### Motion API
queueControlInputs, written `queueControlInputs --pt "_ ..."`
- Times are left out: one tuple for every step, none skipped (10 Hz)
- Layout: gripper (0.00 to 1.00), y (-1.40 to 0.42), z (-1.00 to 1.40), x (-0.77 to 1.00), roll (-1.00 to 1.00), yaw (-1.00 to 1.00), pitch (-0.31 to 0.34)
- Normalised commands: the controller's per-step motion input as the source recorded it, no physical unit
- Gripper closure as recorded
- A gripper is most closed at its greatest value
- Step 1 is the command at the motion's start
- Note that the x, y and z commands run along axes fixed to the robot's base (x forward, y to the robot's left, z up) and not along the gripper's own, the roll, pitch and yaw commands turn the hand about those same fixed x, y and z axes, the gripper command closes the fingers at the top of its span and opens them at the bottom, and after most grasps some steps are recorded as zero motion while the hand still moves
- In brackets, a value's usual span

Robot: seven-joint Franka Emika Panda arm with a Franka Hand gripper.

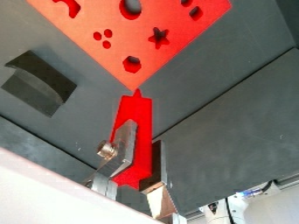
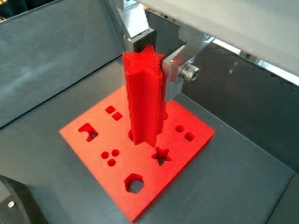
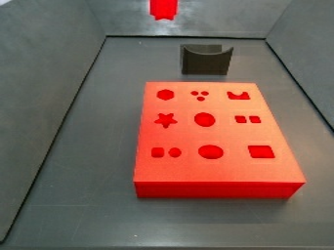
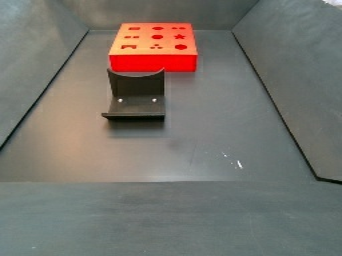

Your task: Insert the star object.

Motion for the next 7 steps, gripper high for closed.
queueControlInputs --pt "1.0 0.0 -0.4 0.0 -0.16 -0.03 -0.073" --pt "1.0 -0.11 -0.61 0.0 -0.14 -0.11 -0.134" --pt "1.0 -0.17 -0.61 0.0 -0.12 -0.29 -0.159" --pt "1.0 -0.25 -0.48 0.06 0.0 -0.75 -0.011" --pt "1.0 -0.17 -0.49 0.04 0.0 -0.94 -0.02" --pt "1.0 -0.12 -0.54 0.0 0.01 -1.0 -0.031" --pt "1.0 -0.11 -0.63 0.14 0.05 -0.9 -0.101"
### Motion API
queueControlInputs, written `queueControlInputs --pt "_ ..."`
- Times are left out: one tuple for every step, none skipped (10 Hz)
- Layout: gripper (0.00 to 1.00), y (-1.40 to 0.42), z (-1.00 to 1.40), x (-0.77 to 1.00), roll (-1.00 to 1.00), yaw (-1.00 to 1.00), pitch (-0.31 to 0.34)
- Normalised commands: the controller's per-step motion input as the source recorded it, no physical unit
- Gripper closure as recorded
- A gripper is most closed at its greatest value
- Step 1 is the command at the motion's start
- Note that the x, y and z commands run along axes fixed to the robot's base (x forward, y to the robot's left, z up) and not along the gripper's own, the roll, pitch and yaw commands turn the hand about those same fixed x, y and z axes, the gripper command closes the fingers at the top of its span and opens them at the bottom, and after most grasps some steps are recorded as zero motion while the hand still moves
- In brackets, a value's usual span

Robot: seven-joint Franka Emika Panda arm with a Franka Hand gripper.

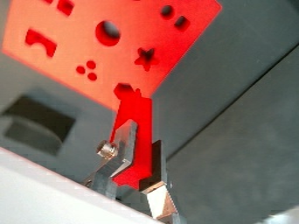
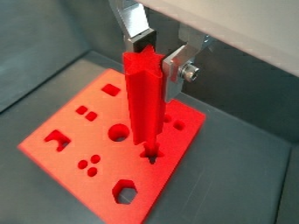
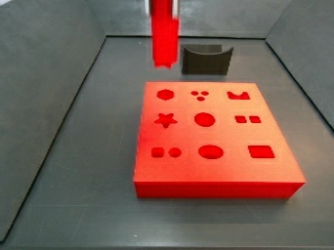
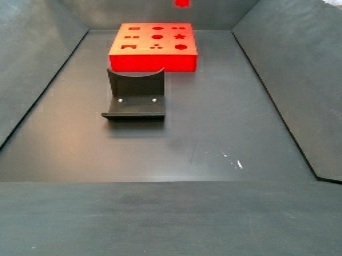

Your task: Insert the star object.

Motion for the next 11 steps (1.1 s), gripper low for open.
queueControlInputs --pt "1.0 -0.14 -0.67 0.23 0.06 -0.8 -0.146" --pt "1.0 -0.14 -0.66 0.27 0.07 -0.77 -0.134" --pt "1.0 -0.22 -0.58 0.29 0.18 -0.75 -0.066" --pt "1.0 -0.15 -0.46 0.14 0.23 -0.82 -0.02" --pt "1.0 -0.11 -0.18 0.0 0.18 -0.69 0.0" --pt "1.0 0.0 -0.03 -0.03 0.07 -0.35 0.001" --pt "1.0 -0.07 -0.05 -0.05 0.08 -0.27 0.031" --pt "1.0 -0.09 -0.13 -0.04 0.04 -0.31 0.031" --pt "1.0 -0.05 -0.15 -0.06 0.04 -0.37 0.033" --pt "1.0 -0.05 -0.13 -0.09 0.08 -0.36 0.05" --pt "1.0 -0.01 -0.07 -0.06 0.07 -0.21 0.049"
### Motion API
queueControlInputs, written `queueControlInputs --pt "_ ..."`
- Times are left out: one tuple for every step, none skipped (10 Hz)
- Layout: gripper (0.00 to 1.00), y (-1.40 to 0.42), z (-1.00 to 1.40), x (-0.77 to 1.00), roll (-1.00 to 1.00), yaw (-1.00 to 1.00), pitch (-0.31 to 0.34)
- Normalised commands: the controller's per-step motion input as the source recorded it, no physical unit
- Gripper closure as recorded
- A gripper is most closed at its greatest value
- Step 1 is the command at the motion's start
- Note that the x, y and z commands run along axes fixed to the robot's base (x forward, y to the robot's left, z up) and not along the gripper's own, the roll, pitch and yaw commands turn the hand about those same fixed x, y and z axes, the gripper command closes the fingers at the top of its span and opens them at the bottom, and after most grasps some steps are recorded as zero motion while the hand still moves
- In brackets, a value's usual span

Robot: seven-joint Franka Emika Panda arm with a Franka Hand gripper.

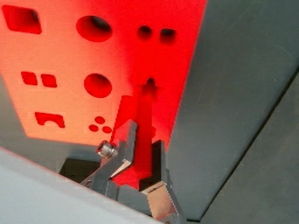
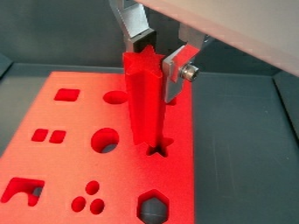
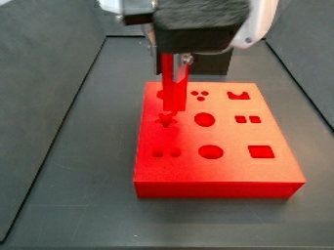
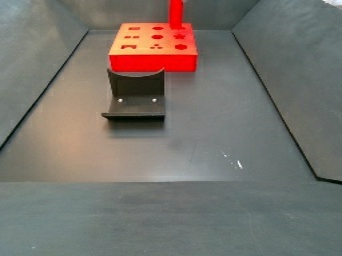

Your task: Insert the star object.

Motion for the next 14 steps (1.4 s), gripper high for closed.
queueControlInputs --pt "1.0 -0.01 -0.08 0.0 0.06 -0.07 0.041" --pt "1.0 -0.03 -0.14 0.0 0.03 0.0 0.033" --pt "1.0 -0.01 -0.22 0.0 0.04 0.0 0.026" --pt "1.0 0.0 -0.25 0.0 0.02 0.0 0.016" --pt "1.0 0.0 -0.25 0.0 0.01 0.0 0.017" --pt "1.0 0.0 -0.24 -0.01 0.03 -0.02 0.021" --pt "1.0 0.0 -0.23 -0.03 0.01 -0.03 0.024" --pt "1.0 0.0 -0.2 0.0 0.0 -0.02 0.03" --pt "1.0 -0.03 -0.15 0.0 0.0 -0.01 0.034" --pt "1.0 -0.06 -0.17 0.0 0.0 0.0 0.02" --pt "1.0 -0.04 -0.17 0.0 0.0 -0.01 0.019" --pt "1.0 -0.07 -0.13 0.12 0.01 -0.01 0.024" --pt "1.0 -0.05 -0.16 0.11 0.01 -0.02 0.019" --pt "1.0 -0.03 -0.18 0.08 0.01 -0.04 0.014"
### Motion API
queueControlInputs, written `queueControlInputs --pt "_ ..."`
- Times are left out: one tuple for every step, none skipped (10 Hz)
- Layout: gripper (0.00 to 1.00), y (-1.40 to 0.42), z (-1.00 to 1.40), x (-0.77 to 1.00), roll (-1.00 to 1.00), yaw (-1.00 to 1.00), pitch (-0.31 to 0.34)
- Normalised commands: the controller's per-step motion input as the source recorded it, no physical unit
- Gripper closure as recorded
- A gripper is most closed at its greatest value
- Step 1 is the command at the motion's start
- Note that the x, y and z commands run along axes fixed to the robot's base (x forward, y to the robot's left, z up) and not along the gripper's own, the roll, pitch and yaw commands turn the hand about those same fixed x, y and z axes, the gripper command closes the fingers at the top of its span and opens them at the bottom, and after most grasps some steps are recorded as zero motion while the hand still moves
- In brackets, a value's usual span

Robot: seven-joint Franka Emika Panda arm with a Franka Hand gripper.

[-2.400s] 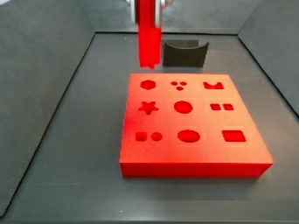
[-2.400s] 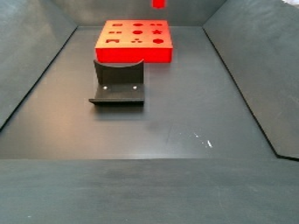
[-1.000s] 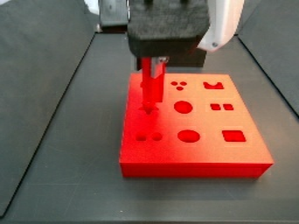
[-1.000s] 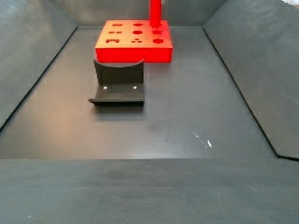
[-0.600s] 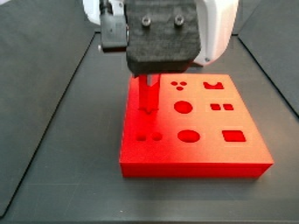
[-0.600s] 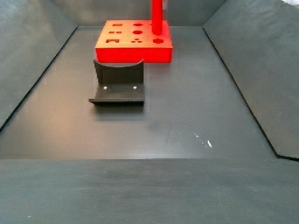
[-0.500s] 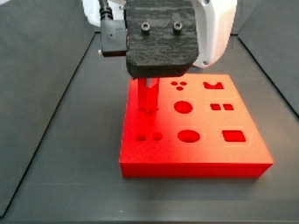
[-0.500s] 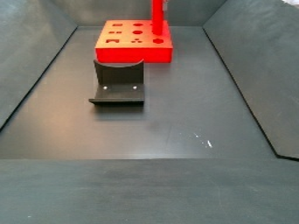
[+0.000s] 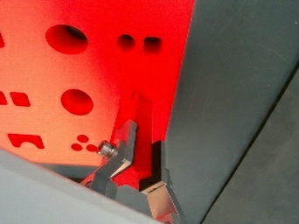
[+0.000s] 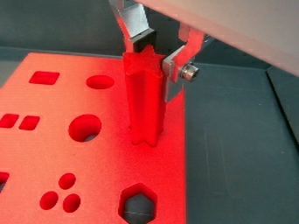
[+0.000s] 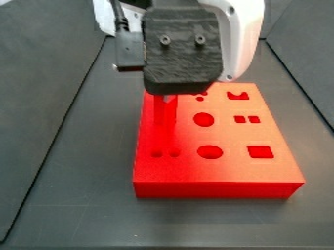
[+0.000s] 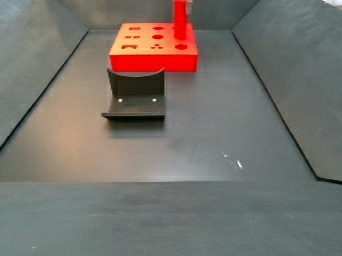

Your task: Insert the star object.

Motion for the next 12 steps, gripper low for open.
queueControlInputs --pt "1.0 0.0 -0.19 0.02 0.0 -0.05 0.004" --pt "1.0 0.0 0.0 0.01 0.0 0.0 0.056" --pt "1.0 0.0 -0.06 0.0 0.0 0.0 0.0" --pt "1.0 0.0 -0.39 0.0 -0.01 -0.06 -0.016" --pt "1.0 0.0 -0.57 0.0 -0.01 -0.04 -0.043" --pt "1.0 0.0 -0.74 0.0 0.0 -0.04 -0.07" --pt "1.0 0.0 -0.71 0.0 0.0 -0.06 -0.1" --pt "1.0 0.0 -0.73 0.0 0.0 -0.06 -0.146" --pt "1.0 0.0 -0.72 -0.01 0.0 -0.04 -0.16" --pt "1.0 0.0 -0.67 -0.05 0.05 -0.03 -0.156" --pt "1.0 0.0 -0.65 -0.02 0.09 -0.03 -0.164" --pt "1.0 0.0 -0.59 -0.03 0.12 -0.02 -0.131"
